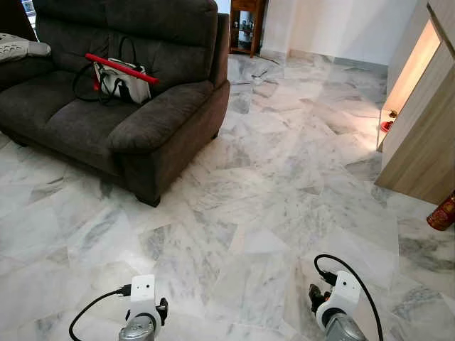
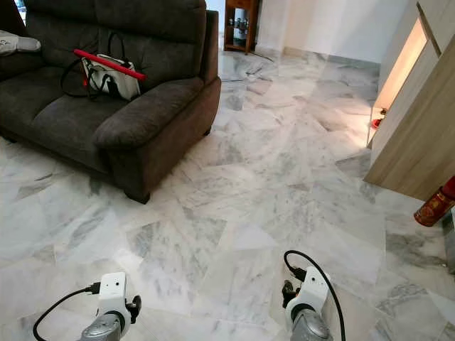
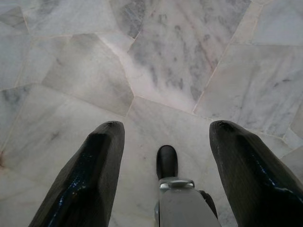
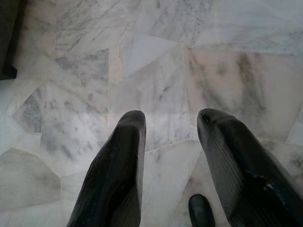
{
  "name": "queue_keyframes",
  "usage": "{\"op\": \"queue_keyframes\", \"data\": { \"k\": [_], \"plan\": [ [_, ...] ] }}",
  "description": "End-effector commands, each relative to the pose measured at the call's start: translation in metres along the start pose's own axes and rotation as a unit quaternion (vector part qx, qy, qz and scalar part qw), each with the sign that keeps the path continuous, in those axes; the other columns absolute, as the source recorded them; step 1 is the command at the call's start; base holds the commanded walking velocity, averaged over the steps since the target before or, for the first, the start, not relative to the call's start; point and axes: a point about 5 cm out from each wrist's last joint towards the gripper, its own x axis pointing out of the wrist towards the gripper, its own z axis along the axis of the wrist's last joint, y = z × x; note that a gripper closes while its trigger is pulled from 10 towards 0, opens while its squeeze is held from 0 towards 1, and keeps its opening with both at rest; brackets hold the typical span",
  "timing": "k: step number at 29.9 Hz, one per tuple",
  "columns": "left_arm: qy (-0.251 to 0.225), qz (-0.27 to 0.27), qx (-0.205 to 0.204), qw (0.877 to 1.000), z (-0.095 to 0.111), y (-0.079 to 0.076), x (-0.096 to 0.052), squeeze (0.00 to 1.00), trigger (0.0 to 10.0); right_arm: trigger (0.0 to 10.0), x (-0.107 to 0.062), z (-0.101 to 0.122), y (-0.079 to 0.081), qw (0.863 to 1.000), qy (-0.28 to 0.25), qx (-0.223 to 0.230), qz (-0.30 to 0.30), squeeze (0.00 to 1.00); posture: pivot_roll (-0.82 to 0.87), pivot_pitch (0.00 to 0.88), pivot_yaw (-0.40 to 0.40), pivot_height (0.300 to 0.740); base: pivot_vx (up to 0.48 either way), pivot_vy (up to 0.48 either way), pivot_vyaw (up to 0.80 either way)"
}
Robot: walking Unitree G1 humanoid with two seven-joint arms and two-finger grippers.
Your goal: Picking trash to rubbish bin
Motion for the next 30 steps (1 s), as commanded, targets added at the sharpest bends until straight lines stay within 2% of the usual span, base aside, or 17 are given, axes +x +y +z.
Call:
{"op": "queue_keyframes", "data": {
  "k": [1, 6, 10, 24, 30],
  "plan": [
    [0.01, -0.001, 0.004, 1.0, -0.0049, 0.0, -0.0009, 0.0, 10.0, 10.0, 0.0008, 0.0043, -0.0012, 1.0, -0.007, 0.004, -0.002, 0.0, 0.08, 0.0, -0.049, 0.74, 0.0, 0.0, 0.0],
    [0.008, -0.009, 0.026, 1.0, -0.0034, -0.0005, -0.0006, 0.0, 10.0, 10.0, 0.001, 0.0057, -0.0012, 1.0, -0.01, -0.005, -0.004, 0.0, 0.08, 0.0, -0.047, 0.74, 0.0, 0.0, 0.0],
    [0.008, -0.009, 0.025, 1.0, -0.0033, -0.0005, -0.0005, 0.0, 10.0, 10.0, 0.001, 0.0059, -0.0012, 1.0, -0.011, -0.007, -0.004, 0.0, 0.08, 0.0, -0.047, 0.74, 0.0, 0.0, 0.0],
    [0.009, -0.012, 0.033, 0.999, -0.0044, -0.0002, -0.0008, 0.0, 10.0, 10.0, 0.0005, 0.0037, -0.0002, 1.0, -0.011, -0.002, -0.002, 0.0, 0.08, 0.0, -0.039, 0.74, 0.0, 0.0, 0.8],
    [0.006, -0.034, 0.068, 0.997, -0.0056, -0.0081, -0.0017, 0.0, 10.0, 10.0, 0.0005, 0.0036, -0.0001, 1.0, -0.01, -0.001, -0.002, 0.0, 0.08, 0.0, -0.039, 0.74, 0.0, 0.0, 0.8]
  ]
}}
